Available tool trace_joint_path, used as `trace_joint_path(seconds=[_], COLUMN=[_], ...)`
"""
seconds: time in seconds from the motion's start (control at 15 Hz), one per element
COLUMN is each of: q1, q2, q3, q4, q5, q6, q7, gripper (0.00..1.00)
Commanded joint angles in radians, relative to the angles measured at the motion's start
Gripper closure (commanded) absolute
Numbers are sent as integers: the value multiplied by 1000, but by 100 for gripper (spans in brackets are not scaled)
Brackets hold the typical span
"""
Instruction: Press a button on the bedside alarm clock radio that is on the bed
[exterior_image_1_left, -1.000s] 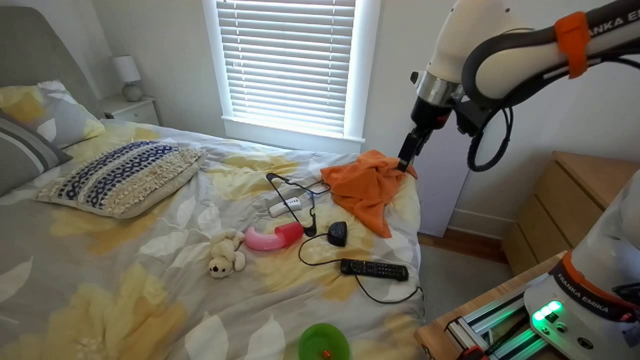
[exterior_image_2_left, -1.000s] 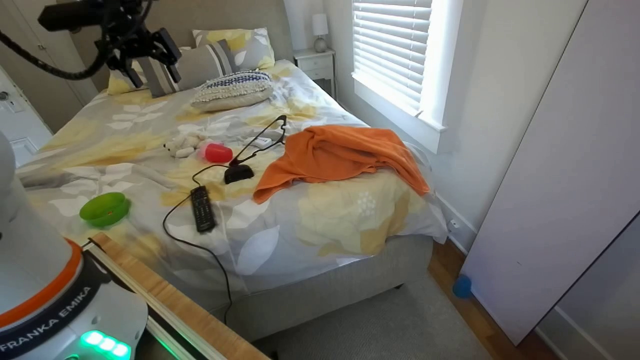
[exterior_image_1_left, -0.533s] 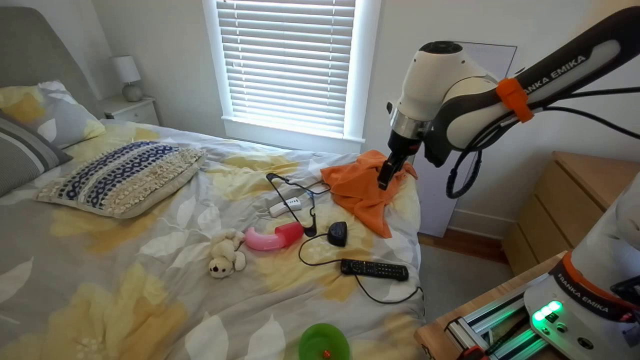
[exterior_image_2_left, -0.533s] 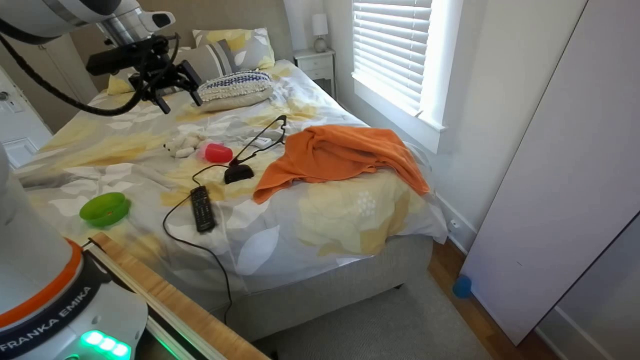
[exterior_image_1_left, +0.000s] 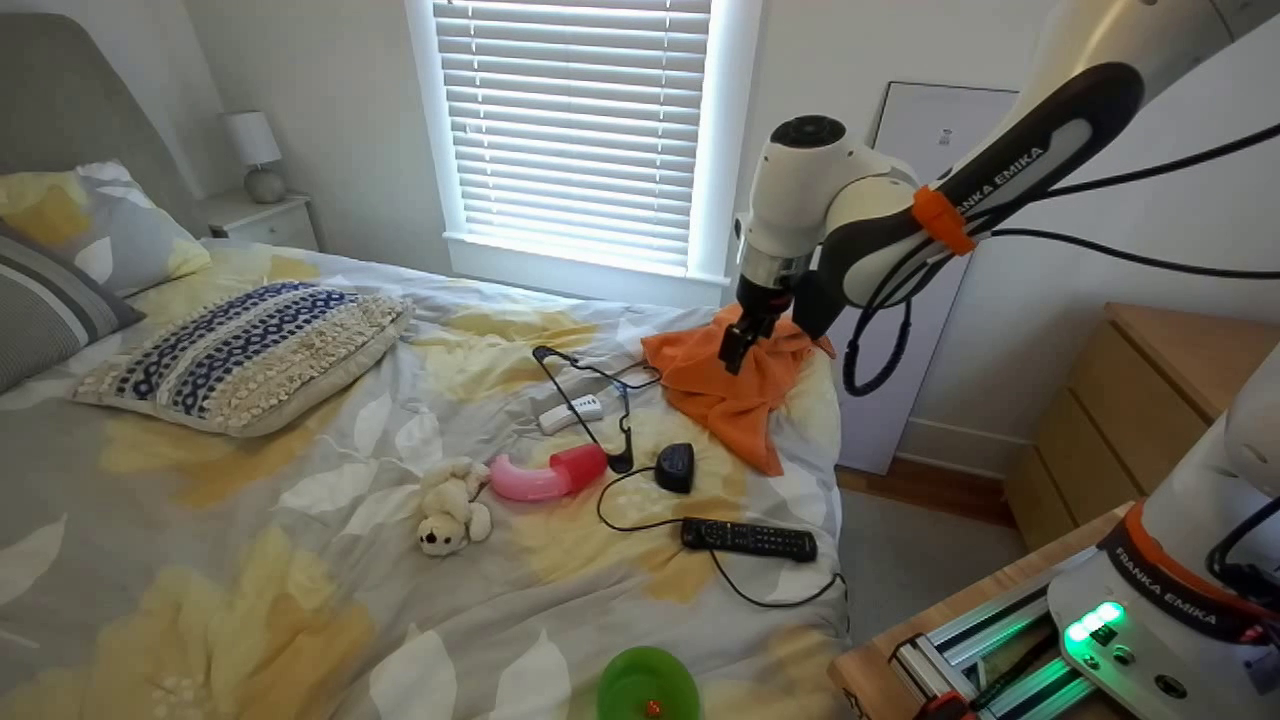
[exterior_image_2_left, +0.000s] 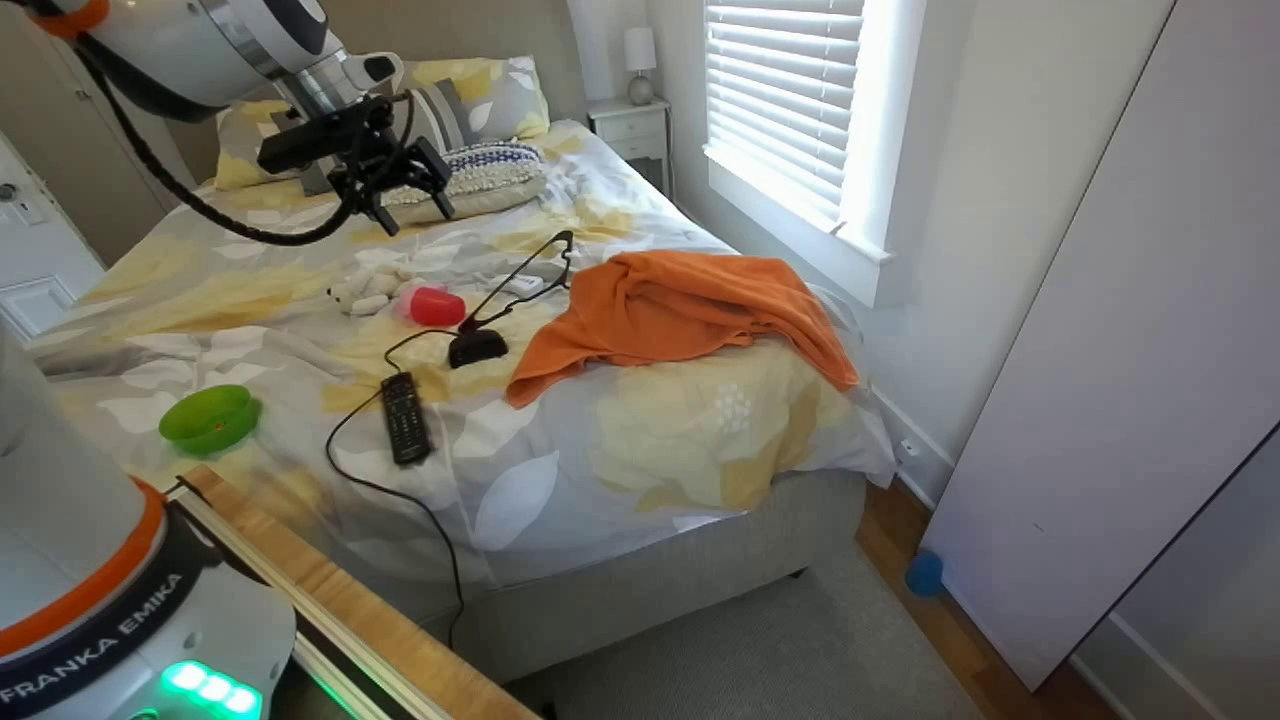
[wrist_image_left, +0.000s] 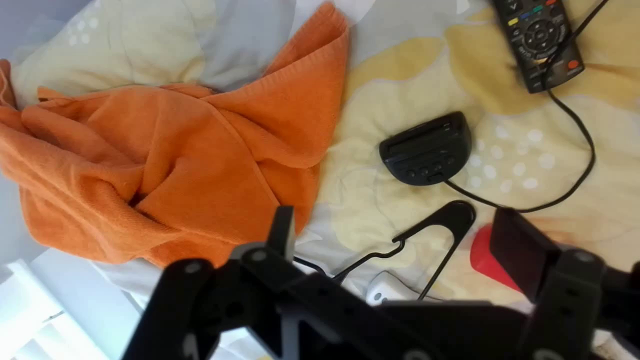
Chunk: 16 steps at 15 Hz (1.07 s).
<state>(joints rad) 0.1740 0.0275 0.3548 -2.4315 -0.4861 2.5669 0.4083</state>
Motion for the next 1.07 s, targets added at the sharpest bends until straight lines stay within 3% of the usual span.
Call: trace_joint_path(seconds=[0.0,0.07,0.13,1.0], q1=[60,70,75,93], q2=[126,149,84,94], q3=[-54,-62,-76,-99], q4=[85,95,55,66], q5=[-69,-39,-22,-23], q6=[-1,3,1,1], q7=[95,36,34,35], gripper=[0,0,0,0])
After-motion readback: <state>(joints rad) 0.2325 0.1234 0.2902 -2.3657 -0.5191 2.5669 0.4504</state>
